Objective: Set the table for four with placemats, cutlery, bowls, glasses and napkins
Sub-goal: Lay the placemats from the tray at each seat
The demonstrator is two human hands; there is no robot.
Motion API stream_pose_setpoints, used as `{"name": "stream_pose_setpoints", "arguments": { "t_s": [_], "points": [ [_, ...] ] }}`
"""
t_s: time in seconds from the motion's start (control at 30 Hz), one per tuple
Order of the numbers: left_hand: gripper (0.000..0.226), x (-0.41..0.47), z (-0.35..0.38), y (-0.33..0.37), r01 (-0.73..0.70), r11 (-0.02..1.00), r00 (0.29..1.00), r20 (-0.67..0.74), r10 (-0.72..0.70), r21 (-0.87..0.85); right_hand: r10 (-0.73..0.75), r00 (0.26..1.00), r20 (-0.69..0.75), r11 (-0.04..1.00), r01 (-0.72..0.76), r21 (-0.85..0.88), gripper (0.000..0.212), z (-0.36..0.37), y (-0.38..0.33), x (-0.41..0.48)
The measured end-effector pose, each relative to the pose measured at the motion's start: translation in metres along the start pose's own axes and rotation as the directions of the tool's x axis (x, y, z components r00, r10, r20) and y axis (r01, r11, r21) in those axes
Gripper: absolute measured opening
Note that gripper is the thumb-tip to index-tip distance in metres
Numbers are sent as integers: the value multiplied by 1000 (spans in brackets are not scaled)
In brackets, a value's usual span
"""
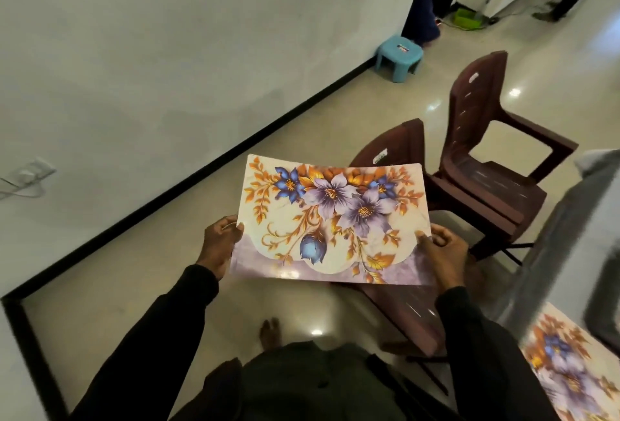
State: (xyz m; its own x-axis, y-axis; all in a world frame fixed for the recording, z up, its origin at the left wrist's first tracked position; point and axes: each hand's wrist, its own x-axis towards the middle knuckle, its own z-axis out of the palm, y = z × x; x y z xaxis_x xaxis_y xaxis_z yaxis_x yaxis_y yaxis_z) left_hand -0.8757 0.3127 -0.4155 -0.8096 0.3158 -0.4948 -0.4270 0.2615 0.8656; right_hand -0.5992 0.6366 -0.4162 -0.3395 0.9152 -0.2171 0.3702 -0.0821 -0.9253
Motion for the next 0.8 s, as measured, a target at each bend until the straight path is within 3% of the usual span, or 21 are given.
{"name": "stream_pose_setpoints", "arguments": {
  "t_s": [0.33,0.57,0.8],
  "points": [
    [18,142,-33,80,-20,992,999,51,14,122,69,997,-33,994,-66,85,26,107,-47,65],
    [22,283,14,157,-60,978,987,160,27,201,41,987,-158,993,-23,113,30,156,-66,156],
    [27,407,99,250,-87,945,962,272,-2,316,145,950,-278,981,-102,163,35,183,-92,248]
  ]
}}
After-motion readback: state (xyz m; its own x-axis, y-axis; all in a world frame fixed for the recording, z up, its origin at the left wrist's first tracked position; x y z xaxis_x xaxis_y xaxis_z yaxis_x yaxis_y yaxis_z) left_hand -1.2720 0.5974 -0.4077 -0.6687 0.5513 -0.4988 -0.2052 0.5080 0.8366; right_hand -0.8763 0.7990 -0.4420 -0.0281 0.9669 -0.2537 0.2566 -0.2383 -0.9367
